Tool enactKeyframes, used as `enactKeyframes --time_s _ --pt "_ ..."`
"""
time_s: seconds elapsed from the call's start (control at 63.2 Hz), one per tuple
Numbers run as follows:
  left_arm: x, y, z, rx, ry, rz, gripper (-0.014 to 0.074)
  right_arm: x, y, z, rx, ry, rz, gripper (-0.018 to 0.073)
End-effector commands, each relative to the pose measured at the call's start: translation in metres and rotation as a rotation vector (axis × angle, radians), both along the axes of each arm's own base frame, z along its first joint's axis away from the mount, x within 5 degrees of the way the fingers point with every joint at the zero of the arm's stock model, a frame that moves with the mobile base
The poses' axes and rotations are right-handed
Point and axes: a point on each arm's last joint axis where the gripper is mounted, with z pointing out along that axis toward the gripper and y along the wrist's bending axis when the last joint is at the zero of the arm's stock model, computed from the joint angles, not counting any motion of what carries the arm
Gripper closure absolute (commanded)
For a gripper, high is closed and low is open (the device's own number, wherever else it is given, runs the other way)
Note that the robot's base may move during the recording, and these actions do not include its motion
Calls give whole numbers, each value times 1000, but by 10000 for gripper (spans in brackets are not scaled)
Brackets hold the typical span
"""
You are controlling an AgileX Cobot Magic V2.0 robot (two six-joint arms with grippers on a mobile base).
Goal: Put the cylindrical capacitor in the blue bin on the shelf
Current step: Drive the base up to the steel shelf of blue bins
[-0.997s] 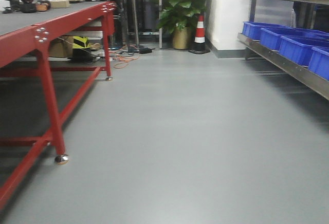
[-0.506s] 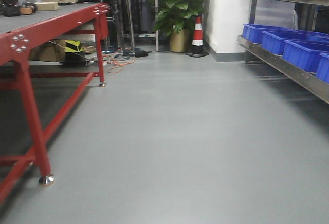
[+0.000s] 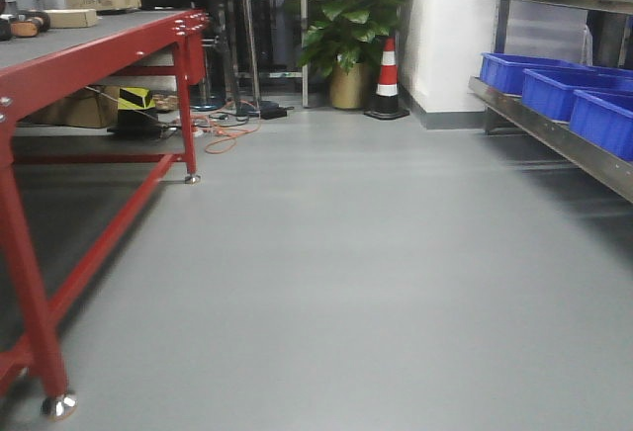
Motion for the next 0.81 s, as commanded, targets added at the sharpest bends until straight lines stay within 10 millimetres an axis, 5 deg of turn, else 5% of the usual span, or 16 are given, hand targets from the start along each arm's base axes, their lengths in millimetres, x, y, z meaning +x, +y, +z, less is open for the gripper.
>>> enactKeyframes --time_s 0.0,0.791 --pt "-1 -1 4 -12 -27 -4 708 -1 -1 7 0 -50 -5 713" --pt "-1 -1 4 -12 -27 -4 708 -1 -1 7 0 -50 -5 713"
